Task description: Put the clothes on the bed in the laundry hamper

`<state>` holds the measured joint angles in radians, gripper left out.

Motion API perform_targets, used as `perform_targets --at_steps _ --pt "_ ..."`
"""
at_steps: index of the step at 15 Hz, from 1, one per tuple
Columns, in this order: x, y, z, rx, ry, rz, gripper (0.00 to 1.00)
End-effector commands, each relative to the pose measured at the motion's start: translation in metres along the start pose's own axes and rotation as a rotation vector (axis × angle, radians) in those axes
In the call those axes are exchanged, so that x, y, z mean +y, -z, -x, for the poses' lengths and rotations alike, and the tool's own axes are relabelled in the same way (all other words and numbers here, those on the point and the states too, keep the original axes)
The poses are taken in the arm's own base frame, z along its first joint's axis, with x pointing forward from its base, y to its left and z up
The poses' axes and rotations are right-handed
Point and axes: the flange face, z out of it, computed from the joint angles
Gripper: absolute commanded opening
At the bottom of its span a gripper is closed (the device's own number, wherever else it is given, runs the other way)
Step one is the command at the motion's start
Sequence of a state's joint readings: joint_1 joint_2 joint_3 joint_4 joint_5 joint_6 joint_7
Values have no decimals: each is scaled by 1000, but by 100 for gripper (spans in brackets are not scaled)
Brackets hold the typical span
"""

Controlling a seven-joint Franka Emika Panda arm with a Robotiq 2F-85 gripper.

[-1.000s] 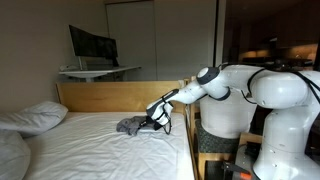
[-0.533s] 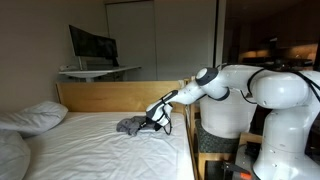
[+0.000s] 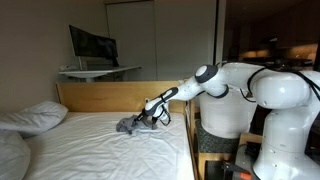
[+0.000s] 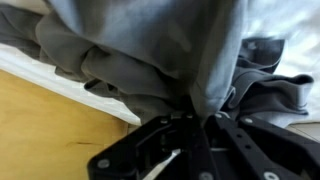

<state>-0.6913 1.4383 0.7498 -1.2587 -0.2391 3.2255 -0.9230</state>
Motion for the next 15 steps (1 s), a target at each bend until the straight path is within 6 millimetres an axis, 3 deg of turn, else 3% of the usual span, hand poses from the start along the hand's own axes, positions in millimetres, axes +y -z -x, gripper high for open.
perform_targets --at_steps 1,7,15 --pt "-1 17 -40 25 61 0 7" --pt "4 49 -121 119 127 70 8" --pt "15 110 -257 288 141 302 7"
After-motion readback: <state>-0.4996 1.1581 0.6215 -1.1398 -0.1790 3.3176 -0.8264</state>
